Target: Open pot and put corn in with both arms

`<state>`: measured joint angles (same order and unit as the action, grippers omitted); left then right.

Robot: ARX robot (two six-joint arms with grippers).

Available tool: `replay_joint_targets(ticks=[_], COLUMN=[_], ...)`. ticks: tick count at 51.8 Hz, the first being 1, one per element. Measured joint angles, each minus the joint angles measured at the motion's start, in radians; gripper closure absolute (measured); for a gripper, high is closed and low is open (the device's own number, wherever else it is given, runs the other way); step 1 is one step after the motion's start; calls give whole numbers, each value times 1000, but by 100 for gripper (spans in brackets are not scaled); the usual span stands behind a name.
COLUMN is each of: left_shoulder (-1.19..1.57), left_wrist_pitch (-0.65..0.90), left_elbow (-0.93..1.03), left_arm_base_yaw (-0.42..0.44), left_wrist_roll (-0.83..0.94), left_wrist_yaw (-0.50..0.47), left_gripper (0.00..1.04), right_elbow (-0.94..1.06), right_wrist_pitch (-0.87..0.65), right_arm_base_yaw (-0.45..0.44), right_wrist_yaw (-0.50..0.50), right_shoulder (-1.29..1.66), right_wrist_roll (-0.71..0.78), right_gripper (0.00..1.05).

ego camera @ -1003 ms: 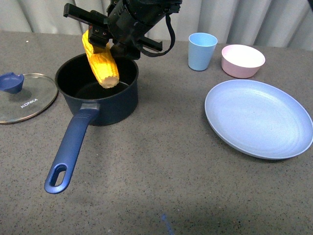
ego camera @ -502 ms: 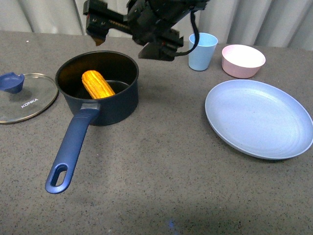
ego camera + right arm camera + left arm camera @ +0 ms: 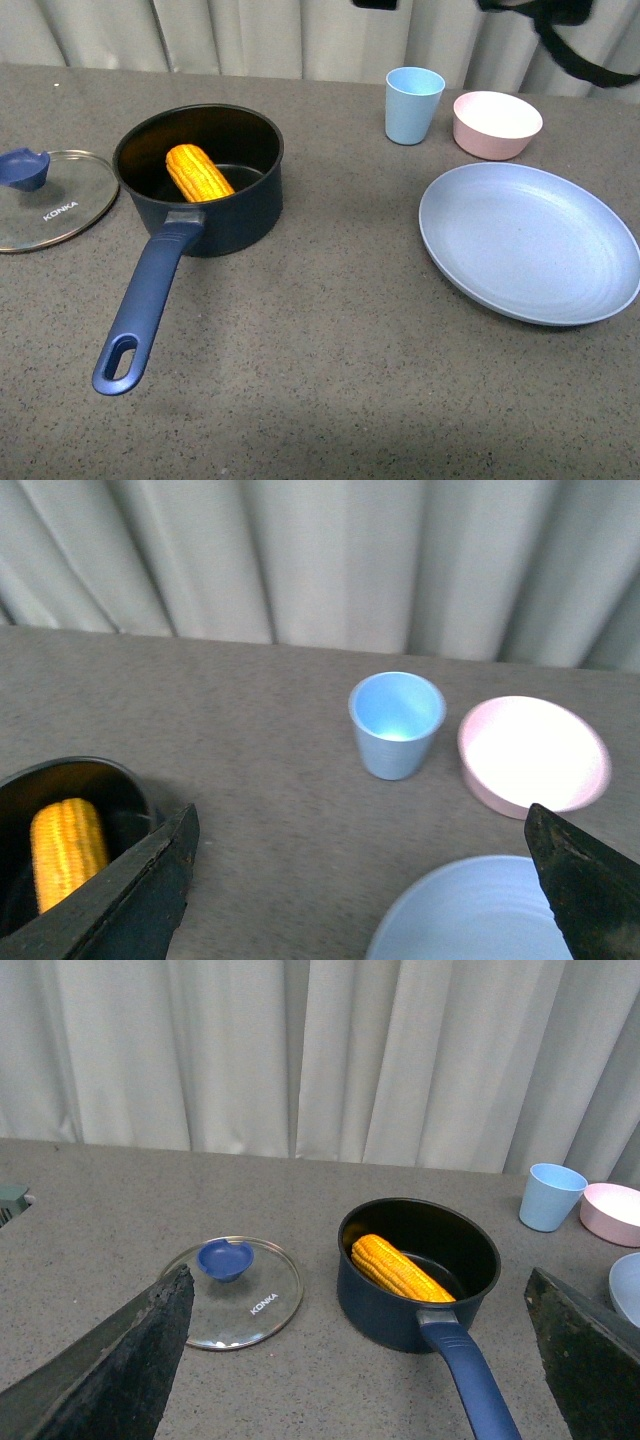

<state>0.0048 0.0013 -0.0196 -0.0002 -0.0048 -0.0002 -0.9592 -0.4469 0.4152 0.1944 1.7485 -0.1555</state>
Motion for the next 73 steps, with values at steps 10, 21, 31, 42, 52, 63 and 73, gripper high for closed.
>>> replay_joint_targets(ticks=[10, 21, 31, 42, 52, 63, 73], left_shoulder=[0, 0, 0, 0, -1, -1, -1], left_wrist_pitch=[0, 0, 0, 0, -1, -1, -1], left_elbow=[0, 0, 0, 0, 0, 0, 0], left_arm_base_yaw=[0, 0, 0, 0, 0, 0, 0], left_wrist_roll=[0, 0, 0, 0, 0, 0, 0], left_wrist_yaw=[0, 0, 0, -1, 0, 0, 0], left_gripper=[7, 7, 7, 7, 7, 7, 7], right_elbow=[367, 591, 721, 844, 889, 941, 954], right_wrist_pitch=[-124, 5, 67, -226, -165, -138, -60], right_arm_base_yaw=[-56, -98, -148, -229, -288, -383, -412], right_wrist_yaw=[164, 234, 295, -11, -71, -184, -193], right_shoulder=[-322, -634, -878, -929, -1058, -1149, -1233], right_wrist_roll=[40, -6, -75, 89, 142, 152, 153], right_gripper=[9, 9, 9, 36, 72, 104, 104])
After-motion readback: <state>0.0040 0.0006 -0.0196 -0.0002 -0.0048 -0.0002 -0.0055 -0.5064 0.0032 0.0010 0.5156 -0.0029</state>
